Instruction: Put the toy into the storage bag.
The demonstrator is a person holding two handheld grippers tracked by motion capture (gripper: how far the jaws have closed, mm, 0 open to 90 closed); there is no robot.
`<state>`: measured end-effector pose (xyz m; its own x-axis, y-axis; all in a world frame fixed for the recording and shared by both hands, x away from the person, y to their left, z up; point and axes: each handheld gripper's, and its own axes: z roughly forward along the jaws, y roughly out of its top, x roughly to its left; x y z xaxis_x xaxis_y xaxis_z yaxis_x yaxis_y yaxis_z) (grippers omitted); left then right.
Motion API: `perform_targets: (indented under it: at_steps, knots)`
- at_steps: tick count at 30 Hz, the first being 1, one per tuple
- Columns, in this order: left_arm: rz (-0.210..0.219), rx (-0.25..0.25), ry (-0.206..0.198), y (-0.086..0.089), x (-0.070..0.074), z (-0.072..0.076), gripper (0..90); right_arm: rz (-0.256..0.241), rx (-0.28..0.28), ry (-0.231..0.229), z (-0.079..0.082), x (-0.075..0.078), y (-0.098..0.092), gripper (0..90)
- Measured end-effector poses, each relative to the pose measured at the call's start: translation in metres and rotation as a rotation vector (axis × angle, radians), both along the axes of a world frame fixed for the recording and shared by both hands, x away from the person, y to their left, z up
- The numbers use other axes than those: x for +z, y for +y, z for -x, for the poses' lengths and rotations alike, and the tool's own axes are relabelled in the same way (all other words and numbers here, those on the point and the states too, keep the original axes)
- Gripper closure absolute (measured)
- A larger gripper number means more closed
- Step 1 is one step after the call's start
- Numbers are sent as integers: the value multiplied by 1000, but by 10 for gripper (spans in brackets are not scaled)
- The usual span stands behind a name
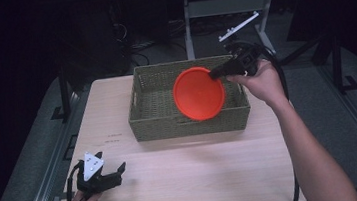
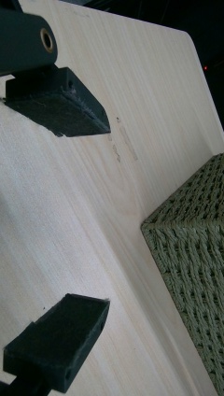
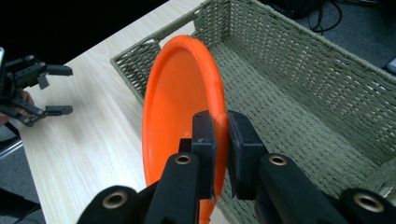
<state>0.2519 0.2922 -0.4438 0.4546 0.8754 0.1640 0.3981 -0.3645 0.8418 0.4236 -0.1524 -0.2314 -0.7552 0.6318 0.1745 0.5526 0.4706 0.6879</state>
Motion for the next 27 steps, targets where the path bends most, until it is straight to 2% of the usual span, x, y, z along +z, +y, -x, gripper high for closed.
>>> perform_targets:
  at_steps: [9, 18, 27]
  knots:
    - [2, -2, 3, 0, 1, 1, 128, 0, -18, 5, -14, 0, 1, 821]
    - [11, 3, -2, 1, 1, 1, 128, -1, -59, 20, -28, -4, -1, 821]
    - [8, -4, -2, 1, 1, 2, 128, -11, -90, 39, -41, -15, -2, 820]
